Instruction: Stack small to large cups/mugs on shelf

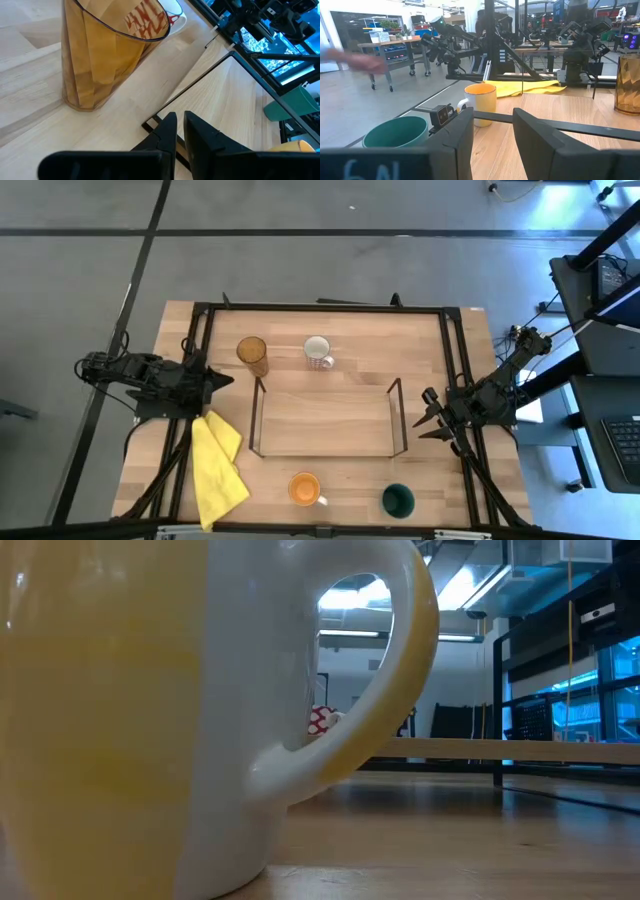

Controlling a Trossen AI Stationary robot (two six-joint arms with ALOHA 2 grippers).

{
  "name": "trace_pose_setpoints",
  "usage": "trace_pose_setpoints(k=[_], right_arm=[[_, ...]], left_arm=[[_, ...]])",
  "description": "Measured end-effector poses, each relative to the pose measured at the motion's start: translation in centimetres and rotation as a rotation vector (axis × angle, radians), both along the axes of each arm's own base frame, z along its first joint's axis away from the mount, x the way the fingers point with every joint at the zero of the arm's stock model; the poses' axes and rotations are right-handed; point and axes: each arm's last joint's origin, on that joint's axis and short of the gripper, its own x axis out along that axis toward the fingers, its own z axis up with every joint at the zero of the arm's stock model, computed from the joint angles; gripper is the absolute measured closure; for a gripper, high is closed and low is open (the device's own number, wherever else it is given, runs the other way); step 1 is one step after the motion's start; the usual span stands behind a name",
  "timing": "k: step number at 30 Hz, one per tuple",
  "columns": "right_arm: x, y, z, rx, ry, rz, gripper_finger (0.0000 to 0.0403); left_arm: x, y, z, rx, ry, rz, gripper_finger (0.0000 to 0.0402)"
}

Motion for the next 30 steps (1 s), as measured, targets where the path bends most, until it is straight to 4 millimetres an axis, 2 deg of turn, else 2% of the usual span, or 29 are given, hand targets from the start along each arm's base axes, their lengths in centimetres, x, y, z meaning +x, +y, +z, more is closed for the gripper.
trace_pose_setpoints(k=[14,18,22,30], right_arm=[[0.0,0.0,0.0,0.0,0.0,0.0,0.0264],[0.0,0.0,0.0,0.0,0.0,0.0,0.0264],[0.0,0.0,0.0,0.0,0.0,0.0,0.0264],[0.0,0.0,0.0,0.0,0.0,0.0,0.0264]], left_arm=[[0.0,0.0,0.1,-0.001,-0.008,0.003,0.0373],[0.5,0.0,1.2,-0.016,-0.133,0.03,0.0373],[0.8,0.0,2.3,0.085,-0.229,0.038,0.0373],[1.0,0.1,4.3,0.048,-0.44,0.086,0.0373]])
